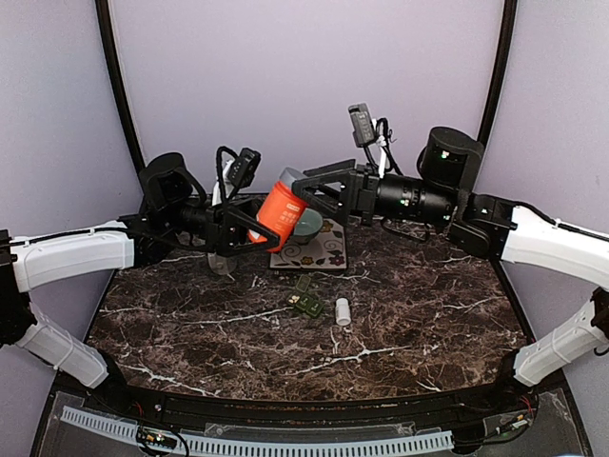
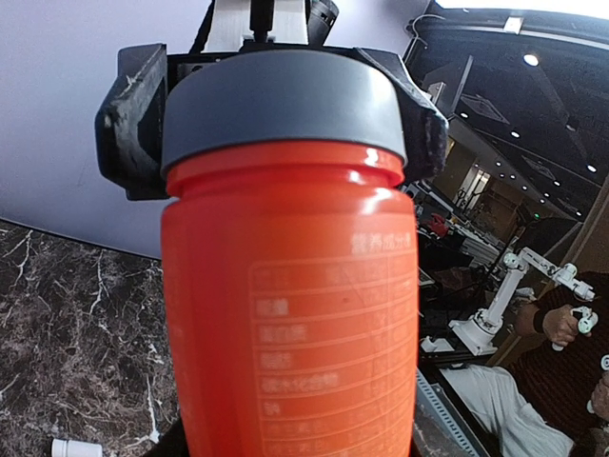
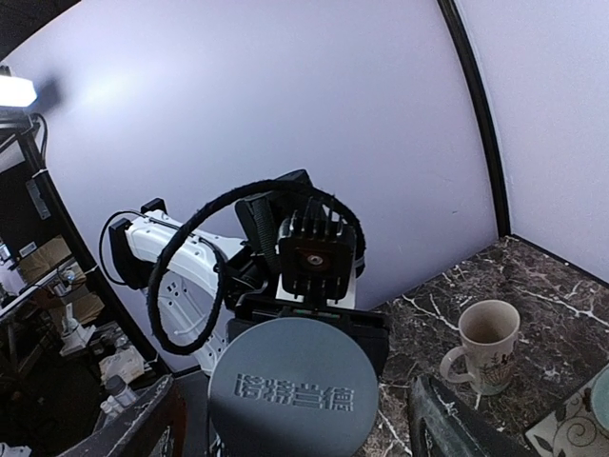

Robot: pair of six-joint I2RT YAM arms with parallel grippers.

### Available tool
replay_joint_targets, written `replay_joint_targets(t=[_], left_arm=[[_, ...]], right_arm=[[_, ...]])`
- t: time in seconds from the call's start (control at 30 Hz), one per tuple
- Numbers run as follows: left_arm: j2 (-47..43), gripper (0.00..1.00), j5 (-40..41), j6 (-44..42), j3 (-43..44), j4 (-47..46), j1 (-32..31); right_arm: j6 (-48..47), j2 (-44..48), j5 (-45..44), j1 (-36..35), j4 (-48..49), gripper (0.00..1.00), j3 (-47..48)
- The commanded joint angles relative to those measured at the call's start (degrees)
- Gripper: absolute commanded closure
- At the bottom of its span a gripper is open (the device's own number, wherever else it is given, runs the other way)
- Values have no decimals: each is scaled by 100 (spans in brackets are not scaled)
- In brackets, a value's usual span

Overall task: Sort the pills into containers
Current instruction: Screw the lid of the pill bottle onto the pill bottle.

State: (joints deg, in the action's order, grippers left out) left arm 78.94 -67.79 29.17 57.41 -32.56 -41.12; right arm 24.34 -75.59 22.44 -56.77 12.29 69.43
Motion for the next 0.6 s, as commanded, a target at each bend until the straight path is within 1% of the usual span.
replay_joint_targets(t=[0.0, 0.17, 0.57], left_arm=[[-29, 100, -124, -18, 269, -260, 11], [-32, 100, -134, -45, 279, -219, 8], [-19, 100, -155, -68, 258, -190, 8]], right_arm=[[399, -84, 503, 44, 387, 21, 228], [483, -181, 583, 52, 455, 27, 272], [503, -304, 568, 61, 467, 33, 401]])
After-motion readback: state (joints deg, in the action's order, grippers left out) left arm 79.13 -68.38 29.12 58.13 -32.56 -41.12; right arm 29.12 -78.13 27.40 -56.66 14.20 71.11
